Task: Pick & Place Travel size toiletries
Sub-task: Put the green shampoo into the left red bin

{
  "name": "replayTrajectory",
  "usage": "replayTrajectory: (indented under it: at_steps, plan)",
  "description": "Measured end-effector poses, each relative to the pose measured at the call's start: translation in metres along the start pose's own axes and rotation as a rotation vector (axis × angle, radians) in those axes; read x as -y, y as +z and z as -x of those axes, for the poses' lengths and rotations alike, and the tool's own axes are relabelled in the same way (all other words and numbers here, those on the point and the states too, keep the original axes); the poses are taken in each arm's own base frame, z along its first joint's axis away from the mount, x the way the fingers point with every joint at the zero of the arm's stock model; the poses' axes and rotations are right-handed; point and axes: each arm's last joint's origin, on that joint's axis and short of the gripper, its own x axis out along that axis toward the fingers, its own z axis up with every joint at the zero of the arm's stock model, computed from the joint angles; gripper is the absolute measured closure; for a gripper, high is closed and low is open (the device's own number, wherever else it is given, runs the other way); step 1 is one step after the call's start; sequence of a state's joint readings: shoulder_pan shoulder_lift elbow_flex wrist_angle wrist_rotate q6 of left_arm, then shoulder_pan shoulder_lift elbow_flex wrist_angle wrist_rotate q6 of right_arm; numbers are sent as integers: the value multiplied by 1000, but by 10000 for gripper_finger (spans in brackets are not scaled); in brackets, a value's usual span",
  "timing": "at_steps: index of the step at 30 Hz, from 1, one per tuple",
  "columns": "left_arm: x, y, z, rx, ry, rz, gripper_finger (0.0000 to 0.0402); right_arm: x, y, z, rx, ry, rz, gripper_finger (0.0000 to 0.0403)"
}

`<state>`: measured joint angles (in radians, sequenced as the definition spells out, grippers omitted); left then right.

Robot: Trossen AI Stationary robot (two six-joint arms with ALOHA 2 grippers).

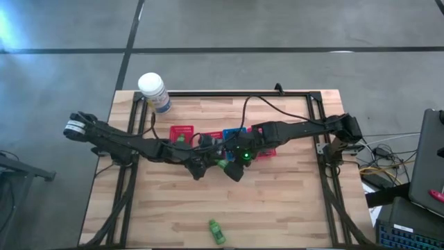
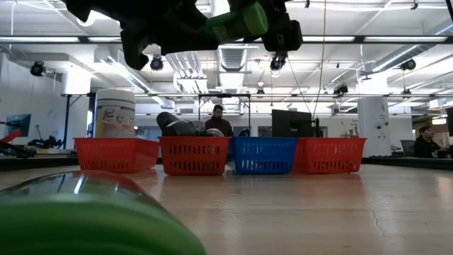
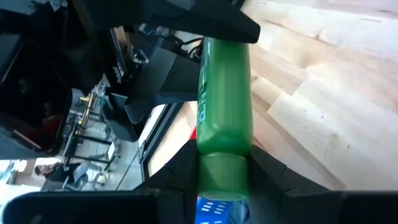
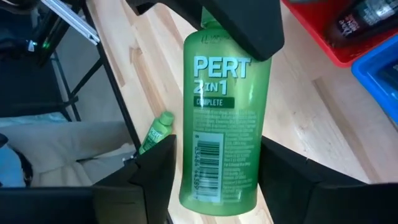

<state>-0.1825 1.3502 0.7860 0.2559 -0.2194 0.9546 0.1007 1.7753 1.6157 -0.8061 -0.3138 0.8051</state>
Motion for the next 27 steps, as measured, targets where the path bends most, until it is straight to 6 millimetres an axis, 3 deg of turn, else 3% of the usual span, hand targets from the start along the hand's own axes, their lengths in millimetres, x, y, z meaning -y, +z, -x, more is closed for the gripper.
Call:
replayTrajectory:
  at_steps: [14, 19, 23, 27]
  plan:
    - [-2, -16, 11, -276, 88, 136, 304, -2, -11, 43, 196, -146, -10, 100]
    - [-4, -25, 31, -449, 156, 324, 304, 0, -27, 72, 353, -340, -52, 56]
    - [-5, -34, 56, -594, 260, 513, 304, 7, -35, 85, 427, -460, -132, 34]
    - [2, -46, 86, -738, 328, 862, 304, 10, -36, 87, 481, -501, -205, 37]
